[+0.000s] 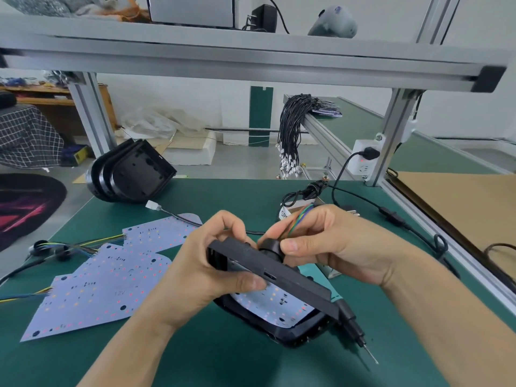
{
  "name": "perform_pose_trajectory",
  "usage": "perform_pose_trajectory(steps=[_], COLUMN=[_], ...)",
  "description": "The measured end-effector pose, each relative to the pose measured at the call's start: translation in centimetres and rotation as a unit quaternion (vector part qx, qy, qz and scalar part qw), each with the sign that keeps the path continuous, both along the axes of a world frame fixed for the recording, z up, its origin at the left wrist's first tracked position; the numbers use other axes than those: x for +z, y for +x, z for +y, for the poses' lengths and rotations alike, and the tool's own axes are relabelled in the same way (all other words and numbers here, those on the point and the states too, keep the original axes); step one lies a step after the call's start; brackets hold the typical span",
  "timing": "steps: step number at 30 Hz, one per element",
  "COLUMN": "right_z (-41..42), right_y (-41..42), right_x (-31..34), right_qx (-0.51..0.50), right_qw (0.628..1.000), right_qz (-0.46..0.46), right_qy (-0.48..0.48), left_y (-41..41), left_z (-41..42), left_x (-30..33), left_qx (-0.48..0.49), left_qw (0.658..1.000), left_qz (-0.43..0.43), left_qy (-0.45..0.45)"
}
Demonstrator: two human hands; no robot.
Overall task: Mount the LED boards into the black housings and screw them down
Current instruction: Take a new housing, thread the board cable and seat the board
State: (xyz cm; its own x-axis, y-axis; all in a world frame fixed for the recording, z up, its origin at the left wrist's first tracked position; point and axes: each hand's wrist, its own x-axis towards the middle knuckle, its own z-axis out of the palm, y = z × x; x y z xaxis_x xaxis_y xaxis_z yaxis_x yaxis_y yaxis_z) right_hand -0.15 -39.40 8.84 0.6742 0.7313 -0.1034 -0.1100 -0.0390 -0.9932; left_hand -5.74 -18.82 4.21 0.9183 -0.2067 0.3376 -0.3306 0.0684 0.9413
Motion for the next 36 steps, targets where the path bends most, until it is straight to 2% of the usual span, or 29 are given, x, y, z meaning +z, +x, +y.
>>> perform_pose_trajectory(steps=[6,12,19,24,29,32,36], right_z=[0.1,0.7,0.9,1.2,2.6,3.2,4.4], right_y=[-0.1,-1.2,-3.4,-1.6,1.3,2.3,2.7], right_x=[0.1,-0.3,-1.0,-0.6,-0.9,-0.5,-0.6], right_qx=[0.000,-0.064,-0.120,-0.039,-0.029,-0.013,-0.018], right_qw=[0.999,0.994,0.969,0.994,0.996,0.999,0.998], right_qz=[-0.029,-0.090,-0.210,-0.105,-0.075,-0.046,-0.059], right_qy=[-0.021,-0.025,-0.042,-0.002,0.025,0.025,0.001], left_y=[0.2,0.1,-0.1,1.1,3.7,4.4,4.3], left_z=[0.2,-0.1,0.0,1.1,2.1,2.3,2.0], left_x=[0.2,0.2,-0.4,-0.9,-0.9,-1.5,-3.0], left_qx=[0.016,0.063,0.062,0.001,0.014,-0.047,-0.101], left_qw=[1.000,0.998,0.996,0.999,0.997,0.988,0.970], left_qz=[0.009,-0.021,-0.054,0.005,0.041,0.076,0.098], left_qy=[0.012,0.017,0.019,-0.043,-0.064,-0.128,-0.200])
